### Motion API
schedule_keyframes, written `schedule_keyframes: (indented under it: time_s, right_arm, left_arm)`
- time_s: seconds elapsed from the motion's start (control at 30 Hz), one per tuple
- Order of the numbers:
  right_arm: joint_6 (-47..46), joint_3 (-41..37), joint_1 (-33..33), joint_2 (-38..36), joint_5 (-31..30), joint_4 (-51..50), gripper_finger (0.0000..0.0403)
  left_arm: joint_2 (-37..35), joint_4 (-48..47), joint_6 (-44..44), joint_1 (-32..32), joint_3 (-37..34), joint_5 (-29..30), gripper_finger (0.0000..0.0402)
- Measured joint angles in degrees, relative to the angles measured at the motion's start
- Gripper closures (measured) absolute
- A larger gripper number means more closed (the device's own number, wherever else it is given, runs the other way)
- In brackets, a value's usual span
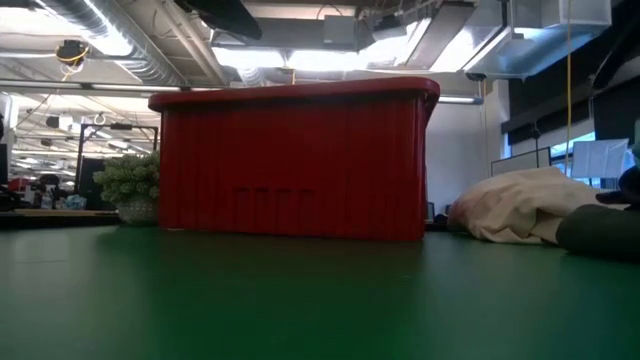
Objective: Fold Laundry from Bin
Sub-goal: Put the blue short into the red bin
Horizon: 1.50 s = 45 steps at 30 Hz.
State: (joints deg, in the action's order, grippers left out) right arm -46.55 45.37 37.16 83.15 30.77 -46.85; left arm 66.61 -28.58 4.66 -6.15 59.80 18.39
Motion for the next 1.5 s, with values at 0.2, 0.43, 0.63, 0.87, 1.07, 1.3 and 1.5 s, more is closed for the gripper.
schedule_keyframes:
  time_s: [0.2,0.43,0.63,0.87,1.07,1.3,1.5]
  right_arm:
    - [3.82,-0.59,-3.51,1.62,0.73,4.46,0.0402]
    - [11.44,1.64,-9.52,1.97,-5.94,14.47,0.0403]
    - [17.95,3.66,-14.74,2.21,-8.47,26.43,0.0403]
    - [18.64,3.68,-20.49,3.52,-7.26,36.84,0.0403]
    - [20.14,3.81,-21.98,4.92,-2.35,35.22,0.0403]
    - [22.43,6.66,-21.84,0.9,-0.22,20.62,0.0403]
    - [26.42,12.7,-21.83,-4.01,-6.77,10.76,0.0402]
  left_arm:
    - [0.0,0.0,-0.01,0.0,0.01,0.11,0.0257]
    - [0.0,0.0,0.01,0.0,0.01,0.13,0.0257]
    - [0.0,0.0,0.01,0.0,0.01,0.15,0.0257]
    - [0.0,-0.02,0.01,0.0,0.01,0.15,0.0257]
    - [0.0,-0.04,0.01,0.02,0.03,0.08,0.0257]
    - [0.21,1.77,-0.76,-0.02,0.03,-6.01,0.0257]
    - [3.58,5.05,-0.05,-2.42,0.12,-10.45,0.0257]
